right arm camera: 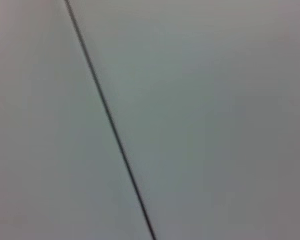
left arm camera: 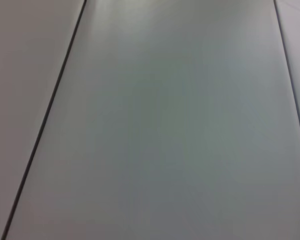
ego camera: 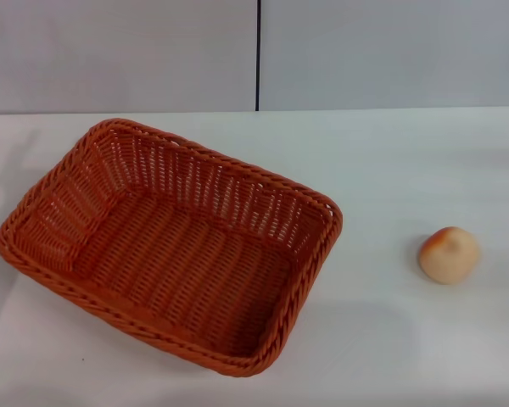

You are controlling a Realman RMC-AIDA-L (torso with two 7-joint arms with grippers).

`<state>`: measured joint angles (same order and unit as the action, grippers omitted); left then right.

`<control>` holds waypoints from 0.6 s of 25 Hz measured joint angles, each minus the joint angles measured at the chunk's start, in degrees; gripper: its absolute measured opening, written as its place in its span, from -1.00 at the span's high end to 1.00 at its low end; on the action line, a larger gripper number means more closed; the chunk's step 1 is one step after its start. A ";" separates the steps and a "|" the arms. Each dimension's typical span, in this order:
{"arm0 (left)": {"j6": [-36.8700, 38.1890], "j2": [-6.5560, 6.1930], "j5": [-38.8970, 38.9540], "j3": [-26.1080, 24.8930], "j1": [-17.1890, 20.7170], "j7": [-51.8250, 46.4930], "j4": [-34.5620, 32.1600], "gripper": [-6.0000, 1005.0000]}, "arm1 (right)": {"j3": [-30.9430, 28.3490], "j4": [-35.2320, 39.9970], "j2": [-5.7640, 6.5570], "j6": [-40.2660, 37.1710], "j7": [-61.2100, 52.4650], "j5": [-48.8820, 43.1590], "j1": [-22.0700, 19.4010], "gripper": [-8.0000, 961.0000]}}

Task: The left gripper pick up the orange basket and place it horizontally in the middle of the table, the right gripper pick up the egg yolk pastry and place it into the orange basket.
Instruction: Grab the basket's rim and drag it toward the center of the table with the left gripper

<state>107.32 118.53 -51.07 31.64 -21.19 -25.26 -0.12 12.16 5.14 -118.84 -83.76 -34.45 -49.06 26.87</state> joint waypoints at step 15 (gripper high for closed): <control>-1.94 -0.18 0.10 -0.88 -1.54 -1.84 -0.21 -0.39 | -0.11 -1.98 -0.04 -2.19 -0.20 0.73 0.17 -0.31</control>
<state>105.38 118.35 -50.97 30.76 -22.72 -27.10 -0.33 12.06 3.16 -118.87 -85.95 -34.64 -48.34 27.05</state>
